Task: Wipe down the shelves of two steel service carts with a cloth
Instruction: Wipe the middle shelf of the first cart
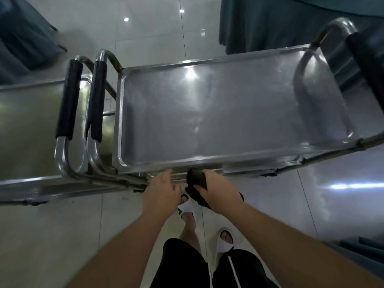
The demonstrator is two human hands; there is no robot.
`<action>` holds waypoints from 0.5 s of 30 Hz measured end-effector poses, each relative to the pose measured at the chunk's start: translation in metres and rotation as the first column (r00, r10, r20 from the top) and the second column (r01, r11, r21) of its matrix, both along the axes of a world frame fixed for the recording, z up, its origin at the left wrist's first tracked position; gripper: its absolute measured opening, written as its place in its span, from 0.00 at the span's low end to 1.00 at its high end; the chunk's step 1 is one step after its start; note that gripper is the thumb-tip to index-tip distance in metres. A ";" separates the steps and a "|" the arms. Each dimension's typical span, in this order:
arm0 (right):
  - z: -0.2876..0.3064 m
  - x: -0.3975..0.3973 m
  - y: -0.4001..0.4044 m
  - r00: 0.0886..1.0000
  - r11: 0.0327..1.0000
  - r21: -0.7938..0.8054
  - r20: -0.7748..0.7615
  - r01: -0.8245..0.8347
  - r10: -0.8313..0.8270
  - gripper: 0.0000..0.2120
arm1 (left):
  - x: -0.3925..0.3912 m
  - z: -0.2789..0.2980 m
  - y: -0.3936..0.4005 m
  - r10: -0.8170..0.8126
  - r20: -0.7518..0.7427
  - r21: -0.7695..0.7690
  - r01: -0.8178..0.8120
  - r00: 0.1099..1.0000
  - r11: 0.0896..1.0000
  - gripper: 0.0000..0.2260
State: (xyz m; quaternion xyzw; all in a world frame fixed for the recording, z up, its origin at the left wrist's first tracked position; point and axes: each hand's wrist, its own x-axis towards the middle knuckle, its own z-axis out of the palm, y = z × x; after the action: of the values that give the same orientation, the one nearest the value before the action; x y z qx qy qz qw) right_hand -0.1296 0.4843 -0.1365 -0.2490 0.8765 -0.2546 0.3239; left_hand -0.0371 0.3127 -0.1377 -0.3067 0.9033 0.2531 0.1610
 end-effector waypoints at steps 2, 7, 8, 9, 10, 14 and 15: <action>0.003 0.021 0.032 0.999 0.997 0.071 0.007 -0.039 0.038 0.12 | 0.019 0.006 0.020 -0.078 0.178 0.010 0.077 0.981 0.997 0.19; 0.004 0.044 0.085 1.000 0.989 0.145 0.009 -0.010 0.009 0.18 | 0.060 0.022 0.053 -0.205 0.372 0.008 0.217 0.905 0.976 0.19; 0.004 0.046 0.090 1.000 0.987 0.159 -0.003 -0.016 0.016 0.18 | 0.066 0.025 0.055 -0.206 0.376 0.001 0.222 0.904 0.975 0.20; 0.004 0.047 0.092 0.999 0.984 0.178 -0.018 -0.023 0.026 0.19 | 0.072 0.027 0.054 -0.202 0.377 -0.008 0.221 0.904 0.975 0.20; 0.005 0.049 0.093 0.999 0.980 0.196 -0.031 -0.030 0.037 0.20 | 0.077 0.030 0.053 -0.195 0.374 -0.016 0.216 0.907 0.976 0.21; 0.001 0.057 0.083 0.996 0.977 0.204 -0.058 -0.059 0.072 0.24 | 0.094 0.031 0.036 -0.176 0.371 -0.035 0.203 0.912 0.979 0.23; -0.002 0.061 0.078 0.995 0.978 0.199 -0.069 -0.061 0.076 0.24 | 0.098 0.030 0.030 -0.170 0.370 -0.038 0.198 0.913 0.979 0.23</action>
State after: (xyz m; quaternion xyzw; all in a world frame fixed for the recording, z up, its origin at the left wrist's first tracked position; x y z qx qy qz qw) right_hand -0.0688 0.5621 -0.1380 -0.2556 0.9000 -0.1456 0.3217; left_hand 0.0606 0.3426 -0.1072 -0.2676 0.8913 0.1413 0.3376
